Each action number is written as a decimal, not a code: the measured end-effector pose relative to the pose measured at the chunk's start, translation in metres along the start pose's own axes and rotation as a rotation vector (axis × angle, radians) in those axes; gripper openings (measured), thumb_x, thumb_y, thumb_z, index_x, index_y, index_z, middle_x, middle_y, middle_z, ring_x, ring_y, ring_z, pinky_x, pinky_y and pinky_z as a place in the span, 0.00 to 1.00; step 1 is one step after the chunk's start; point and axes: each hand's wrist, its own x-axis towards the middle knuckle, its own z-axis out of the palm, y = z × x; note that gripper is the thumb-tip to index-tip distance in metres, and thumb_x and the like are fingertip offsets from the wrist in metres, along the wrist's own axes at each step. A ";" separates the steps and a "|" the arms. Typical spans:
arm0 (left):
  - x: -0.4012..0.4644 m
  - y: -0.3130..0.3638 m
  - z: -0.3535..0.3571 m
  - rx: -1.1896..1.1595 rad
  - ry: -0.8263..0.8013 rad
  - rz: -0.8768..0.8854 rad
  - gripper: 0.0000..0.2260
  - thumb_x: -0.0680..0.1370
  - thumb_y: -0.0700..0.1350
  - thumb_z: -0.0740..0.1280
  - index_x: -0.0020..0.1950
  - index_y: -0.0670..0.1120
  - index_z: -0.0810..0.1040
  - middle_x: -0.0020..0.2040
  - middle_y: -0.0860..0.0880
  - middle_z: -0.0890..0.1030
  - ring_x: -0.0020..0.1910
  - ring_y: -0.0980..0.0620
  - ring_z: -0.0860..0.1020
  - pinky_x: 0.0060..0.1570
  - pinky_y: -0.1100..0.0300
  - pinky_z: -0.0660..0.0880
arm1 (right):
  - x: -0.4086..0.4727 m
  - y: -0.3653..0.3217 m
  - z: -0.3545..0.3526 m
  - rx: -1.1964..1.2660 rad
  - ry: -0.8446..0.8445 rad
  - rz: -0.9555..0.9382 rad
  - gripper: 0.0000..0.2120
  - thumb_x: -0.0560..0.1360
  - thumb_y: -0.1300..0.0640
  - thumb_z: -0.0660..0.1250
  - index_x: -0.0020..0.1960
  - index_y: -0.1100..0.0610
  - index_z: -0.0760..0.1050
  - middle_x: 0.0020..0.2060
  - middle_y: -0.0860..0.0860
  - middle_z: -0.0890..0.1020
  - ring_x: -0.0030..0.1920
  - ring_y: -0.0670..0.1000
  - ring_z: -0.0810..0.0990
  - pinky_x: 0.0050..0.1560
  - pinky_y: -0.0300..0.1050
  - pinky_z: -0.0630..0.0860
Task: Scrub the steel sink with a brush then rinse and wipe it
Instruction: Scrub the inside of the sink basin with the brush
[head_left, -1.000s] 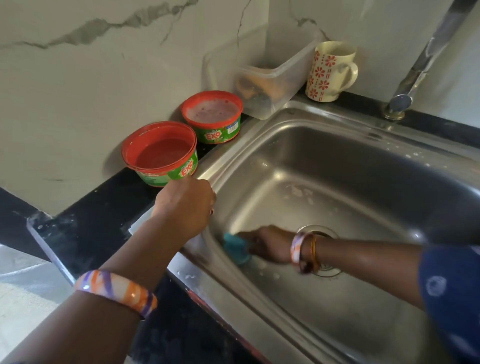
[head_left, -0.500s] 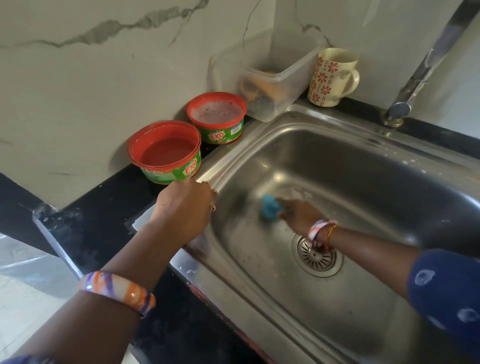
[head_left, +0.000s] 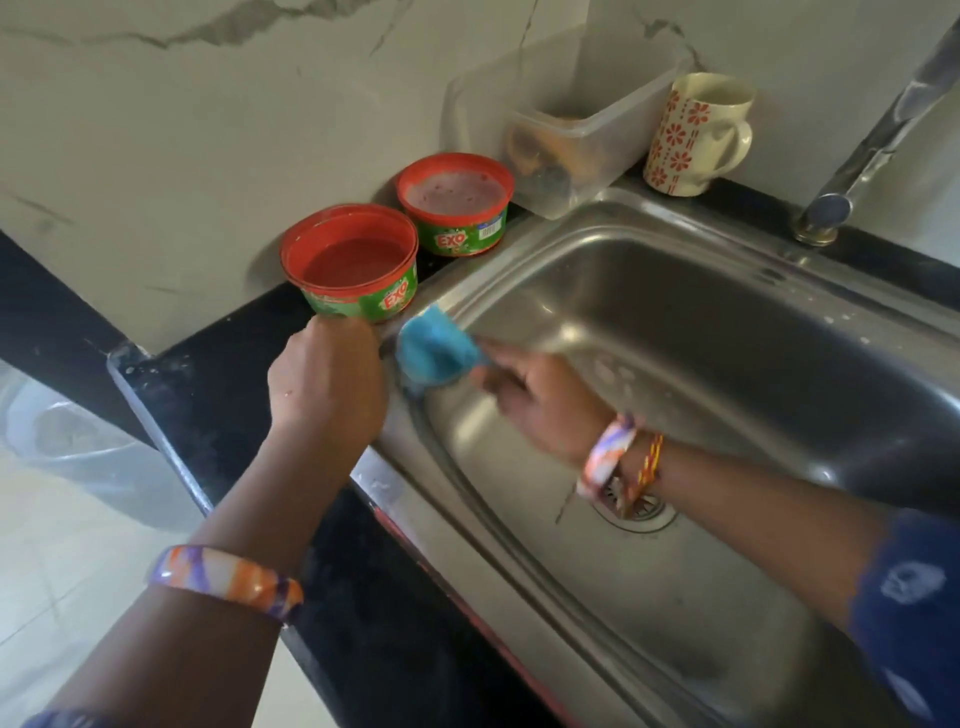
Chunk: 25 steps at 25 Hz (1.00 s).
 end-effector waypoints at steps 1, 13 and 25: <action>-0.001 -0.003 0.002 0.006 -0.007 -0.020 0.11 0.74 0.35 0.65 0.56 0.40 0.80 0.52 0.39 0.79 0.52 0.36 0.77 0.41 0.55 0.67 | 0.014 0.002 -0.019 -0.091 0.108 0.025 0.19 0.78 0.52 0.57 0.64 0.61 0.74 0.45 0.54 0.81 0.40 0.32 0.79 0.40 0.34 0.67; 0.007 -0.029 0.007 -0.188 0.085 -0.117 0.14 0.74 0.36 0.65 0.55 0.51 0.83 0.56 0.43 0.81 0.54 0.37 0.77 0.51 0.53 0.74 | 0.043 -0.041 -0.036 -0.385 0.001 0.250 0.14 0.79 0.54 0.58 0.55 0.61 0.78 0.49 0.61 0.80 0.51 0.57 0.78 0.41 0.40 0.64; 0.016 -0.051 0.003 -0.340 0.013 -0.072 0.13 0.74 0.39 0.68 0.55 0.51 0.83 0.54 0.47 0.82 0.51 0.45 0.78 0.43 0.60 0.68 | 0.042 -0.076 -0.011 -0.469 -0.039 0.270 0.14 0.79 0.52 0.59 0.48 0.60 0.78 0.45 0.61 0.79 0.45 0.55 0.76 0.35 0.40 0.67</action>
